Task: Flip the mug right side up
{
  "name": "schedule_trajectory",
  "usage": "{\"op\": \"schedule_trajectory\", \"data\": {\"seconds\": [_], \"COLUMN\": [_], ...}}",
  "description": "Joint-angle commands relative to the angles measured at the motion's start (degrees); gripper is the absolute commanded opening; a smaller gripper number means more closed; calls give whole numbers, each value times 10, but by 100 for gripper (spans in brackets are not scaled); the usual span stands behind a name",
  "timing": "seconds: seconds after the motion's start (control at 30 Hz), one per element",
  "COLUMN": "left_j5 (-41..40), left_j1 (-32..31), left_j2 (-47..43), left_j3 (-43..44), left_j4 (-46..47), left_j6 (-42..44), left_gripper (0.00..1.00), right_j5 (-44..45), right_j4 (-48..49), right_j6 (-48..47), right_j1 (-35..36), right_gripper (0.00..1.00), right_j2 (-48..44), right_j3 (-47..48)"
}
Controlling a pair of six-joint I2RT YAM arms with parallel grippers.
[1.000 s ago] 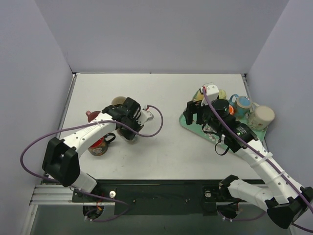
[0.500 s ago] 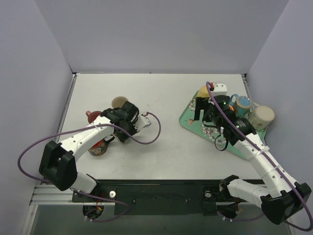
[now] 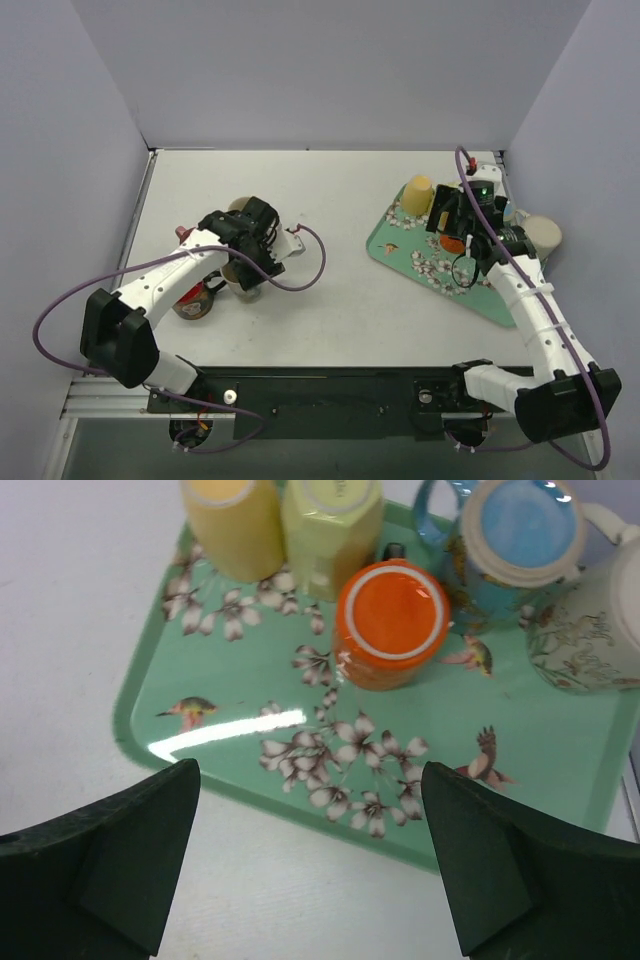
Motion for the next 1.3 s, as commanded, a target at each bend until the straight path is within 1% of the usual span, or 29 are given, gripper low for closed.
{"op": "schedule_trajectory", "data": {"seconds": [0.0, 0.1, 0.13, 0.17, 0.23, 0.27, 0.3, 0.33, 0.37, 0.4, 0.47, 0.53, 0.6, 0.7, 0.77, 0.8, 0.83, 0.9, 0.93, 1.0, 1.03, 1.1, 1.13, 1.17, 1.2, 1.23, 1.27], "left_j5": [19, 24, 24, 48, 70, 78, 103, 113, 116, 118, 118, 124, 132, 139, 138, 133, 132, 137, 139, 142, 143, 140, 136, 134, 135, 137, 139], "left_j1": [8, 10, 10, 10, 10, 10, 10, 10, 9, 8, 8, 8, 8, 8, 8, 8, 8, 8, 9, 9, 9, 10, 10, 10, 10, 11, 12], "left_j2": [-32, -53, -66, -73, -88, -93, -91, -85, -78, -75, -67, -59, -56, -47, -37, -34, -27, -17, -14, -6, -3, 0, 1, 4, 7, 11, 18], "left_j3": [63, 101, 108, 118, 124, 126, 132, 133, 132, 130, 127, 129, 123, 116, 116, 116, 117, 121, 126, 134, 135, 138, 140, 141, 141, 142, 142], "left_j4": [-11, -11, -9, 0, 20, 25, 30, 36, 53, 63, 87, 97, 104, 102, 98, 97, 97, 96, 91, 83, 81, 76, 72, 70, 67, 66, 67], "left_j6": [10, -2, -9, -12, -29, -39, -46, -59, -67, -77, -86, -91, -91, -90, -86, -87, -87, -88, -89, -89, -89, -89, -90, -90, -90, -90, -89], "left_gripper": [64, 65, 66, 66, 68, 69, 69, 69, 69, 69, 69, 69, 69, 69, 69, 69, 69, 69, 69, 69, 69, 69, 69, 69, 69, 69, 69], "right_j5": [30, 63, 69, 71, 58, 48, 24, 12, 5, 8, 46, 54, 58, 86, 95, 103, 107, 110, 108, 113, 124, 160, 176, 173, 168, 173, 198], "right_j4": [-32, -41, -38, -34, -24, -30, -34, -41, -43, -44, -45, -44, -50, -88, -128, -142, -176, -216, -222, -218, -209, -202, -199, -188, -188, -188, -187], "right_j6": [22, 14, 11, 4, -6, 0, 24, 40, 77, 90, 150, 242, 299, 344, 407, 457, 487, 560, 599, 620, 611, 533, 437, 372, 276, 232, 185], "right_j1": [-83, -128, -157, -171, -230, -248, -272, -283, -295, -296, -296, -307, -315, -318, -324, -325, -325, -325, -325, -330, -332, -338, -342, -343, -345, -345, -345], "right_gripper": [87, 86, 86, 86, 86, 86, 86, 84, 80, 80, 80, 80, 79, 79, 79, 79, 79, 78, 78, 76, 76, 77, 78, 79, 80, 80, 80], "right_j2": [51, 69, 72, 74, 89, 110, 119, 138, 146, 158, 171, 188, 209, 249, 277, 286, 307, 335, 342, 356, 364, 380, 385, 396, 400, 407, 408], "right_j3": [45, 57, 59, 60, 70, 89, 103, 117, 127, 130, 129, 131, 145, 207, 254, 275, 301, 332, 336, 343, 347, 372, 392, 401, 410, 409, 400]}}
